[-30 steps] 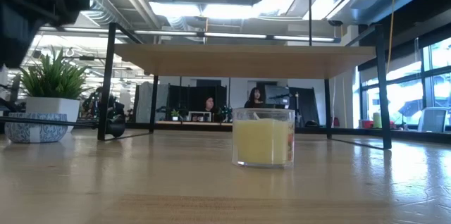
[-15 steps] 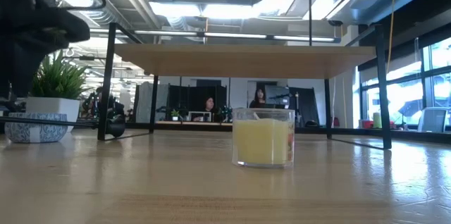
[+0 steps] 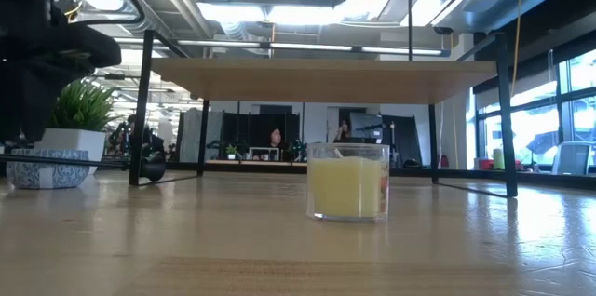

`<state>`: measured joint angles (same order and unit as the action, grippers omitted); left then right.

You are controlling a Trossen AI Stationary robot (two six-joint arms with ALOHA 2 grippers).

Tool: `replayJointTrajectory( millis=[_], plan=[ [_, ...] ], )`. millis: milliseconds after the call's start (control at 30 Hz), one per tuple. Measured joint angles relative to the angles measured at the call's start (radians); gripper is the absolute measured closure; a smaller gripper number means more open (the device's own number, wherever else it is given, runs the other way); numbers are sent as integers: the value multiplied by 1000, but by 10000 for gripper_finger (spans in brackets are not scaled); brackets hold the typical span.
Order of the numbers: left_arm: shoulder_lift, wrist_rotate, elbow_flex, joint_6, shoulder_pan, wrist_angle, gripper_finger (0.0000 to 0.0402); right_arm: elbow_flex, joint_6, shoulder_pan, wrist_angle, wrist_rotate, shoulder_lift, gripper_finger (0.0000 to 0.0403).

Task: Pick & Place candle stick holders
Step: Put the blue scented candle on the shelf

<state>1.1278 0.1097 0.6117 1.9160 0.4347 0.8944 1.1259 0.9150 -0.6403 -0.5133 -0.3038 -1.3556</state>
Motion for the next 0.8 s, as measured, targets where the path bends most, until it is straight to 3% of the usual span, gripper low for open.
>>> replayJointTrajectory(
  millis=[467, 800],
  plan=[
    [0, 3, 0, -3, 0, 6, 339, 0, -11, 6, 2, -2, 0, 330],
    [0, 4, 0, -11, 0, 0, 324, 0, -11, 6, 2, -2, 0, 330]
  ],
)
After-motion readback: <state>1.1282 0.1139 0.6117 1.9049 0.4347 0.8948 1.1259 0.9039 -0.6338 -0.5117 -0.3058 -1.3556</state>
